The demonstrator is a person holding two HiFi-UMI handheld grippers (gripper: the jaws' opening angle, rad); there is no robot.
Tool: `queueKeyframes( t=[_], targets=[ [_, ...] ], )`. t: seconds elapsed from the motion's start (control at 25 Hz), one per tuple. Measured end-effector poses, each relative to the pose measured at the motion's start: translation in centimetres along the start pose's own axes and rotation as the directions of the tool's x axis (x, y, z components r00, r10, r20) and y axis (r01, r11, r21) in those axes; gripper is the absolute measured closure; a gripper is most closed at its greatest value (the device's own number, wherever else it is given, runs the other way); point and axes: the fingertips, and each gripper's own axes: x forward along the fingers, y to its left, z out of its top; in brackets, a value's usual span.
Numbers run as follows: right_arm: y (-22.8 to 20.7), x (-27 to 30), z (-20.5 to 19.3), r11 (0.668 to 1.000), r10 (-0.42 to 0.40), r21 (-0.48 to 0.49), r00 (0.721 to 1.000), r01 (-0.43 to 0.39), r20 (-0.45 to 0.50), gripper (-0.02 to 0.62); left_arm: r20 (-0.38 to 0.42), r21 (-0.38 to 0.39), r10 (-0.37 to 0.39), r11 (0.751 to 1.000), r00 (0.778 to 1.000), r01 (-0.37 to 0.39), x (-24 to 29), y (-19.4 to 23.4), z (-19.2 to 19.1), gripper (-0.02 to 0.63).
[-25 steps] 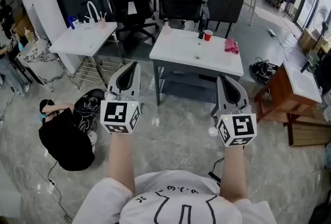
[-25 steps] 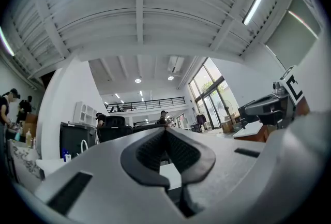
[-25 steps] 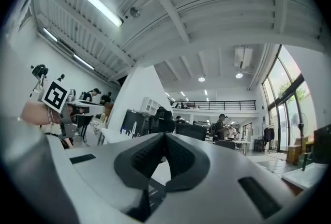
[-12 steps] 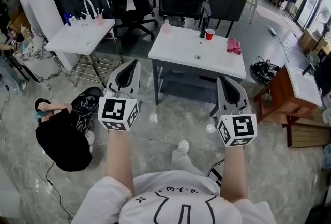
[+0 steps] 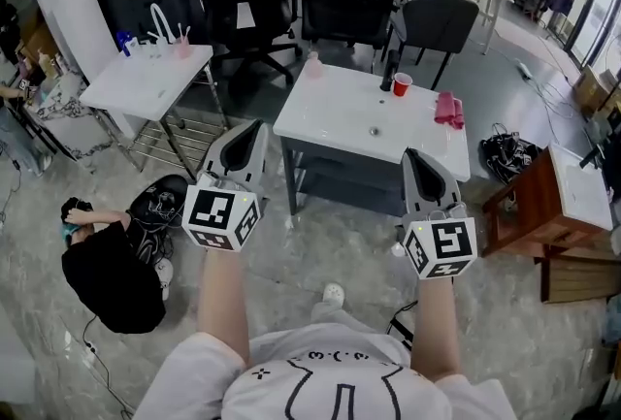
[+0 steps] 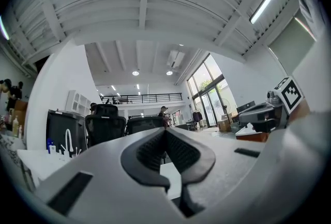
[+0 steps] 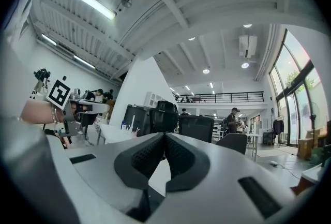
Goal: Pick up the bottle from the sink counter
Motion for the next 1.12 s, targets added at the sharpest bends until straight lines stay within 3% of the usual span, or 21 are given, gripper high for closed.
queueKeyframes(
  t=[0.56,0.8,1.12],
  targets=[
    [-10.3,12.0,-3.6,0.996,0.081,0.046,0.997,-0.082,0.013,0.566,-0.036,0.007,0.081,0.997,0.996,-0.081,13.6,1.1,-3.5,0.598],
    [-11.5,15.9,-4.7,0.991,0.122,0.049,0.992,-0.122,0.017,0.566,-0.063,0.014,0.119,0.993,0.991,-0.119,16.8,2.7,-5.0,0.598],
    [-13.0,18.1,-7.3,0.990,0.111,0.085,0.994,-0.111,-0.001,0.566,-0.086,0.014,0.119,0.993,0.989,-0.118,19.7,3.8,-6.8,0.598]
  ],
)
